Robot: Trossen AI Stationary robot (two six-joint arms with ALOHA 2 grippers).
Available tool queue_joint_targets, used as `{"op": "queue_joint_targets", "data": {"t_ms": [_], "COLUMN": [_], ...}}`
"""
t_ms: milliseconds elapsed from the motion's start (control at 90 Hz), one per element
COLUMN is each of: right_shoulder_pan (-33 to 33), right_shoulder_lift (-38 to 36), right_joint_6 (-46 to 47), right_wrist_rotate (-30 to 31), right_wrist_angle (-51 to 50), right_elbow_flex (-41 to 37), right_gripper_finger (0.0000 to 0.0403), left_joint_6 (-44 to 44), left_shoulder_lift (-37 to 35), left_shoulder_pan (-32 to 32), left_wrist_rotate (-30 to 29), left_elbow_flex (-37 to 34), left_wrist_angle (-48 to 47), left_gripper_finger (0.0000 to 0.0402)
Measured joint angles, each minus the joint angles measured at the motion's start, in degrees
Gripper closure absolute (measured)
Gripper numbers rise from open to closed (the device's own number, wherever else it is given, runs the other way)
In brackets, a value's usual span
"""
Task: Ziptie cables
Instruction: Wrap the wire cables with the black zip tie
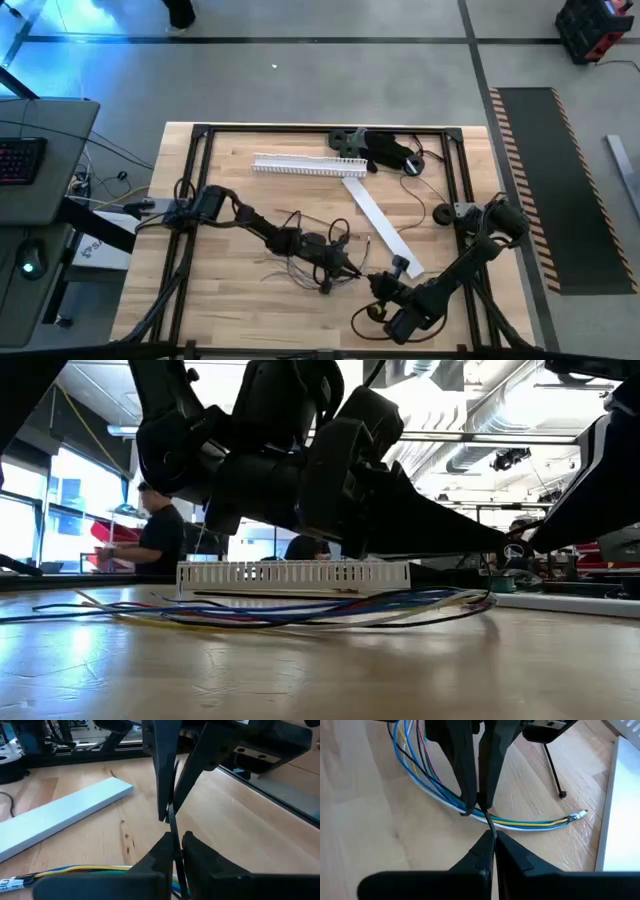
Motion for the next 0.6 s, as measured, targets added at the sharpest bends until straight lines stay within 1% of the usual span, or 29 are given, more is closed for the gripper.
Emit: {"op": "queue_joint_targets", "data": {"t_ms": [122, 244, 322, 400, 500, 600], "right_shoulder_pan": [0.0, 0.0, 0.0, 0.0, 0.0, 0.0], "right_shoulder_lift": [0.0, 0.0, 0.0, 0.0, 0.0, 0.0], "right_joint_6": [0.0, 0.0, -0.8, -0.8, -0.9, -0.9], "right_wrist_rotate": [0.0, 0.0, 0.0, -0.1, -0.1, -0.2], "right_wrist_angle": [0.0, 0.0, 0.0, 0.0, 0.0, 0.0], "right_elbow_flex": [0.0, 0.0, 0.0, 0.0, 0.0, 0.0], "right_gripper_finger": [0.0403, 0.0403, 0.0403, 0.0403, 0.0403, 0.0403], "left_joint_6": [-0.1, -0.4, -0.6, -0.8, -0.8, -1.6], "left_shoulder_lift": [0.0, 0.0, 0.0, 0.0, 0.0, 0.2], "left_shoulder_pan": [0.0, 0.1, 0.3, 0.3, 0.3, 0.3], "left_wrist_rotate": [-0.1, -0.2, 0.8, 1.0, 1.1, 1.1], "left_elbow_flex": [0.0, 0.0, 0.0, 0.0, 0.0, 0.0], "left_wrist_angle": [-0.2, -1.5, -2.3, -2.3, -2.1, -1.9], "left_gripper_finger": [0.0371, 0.0335, 0.0312, 0.0295, 0.0288, 0.0293]}}
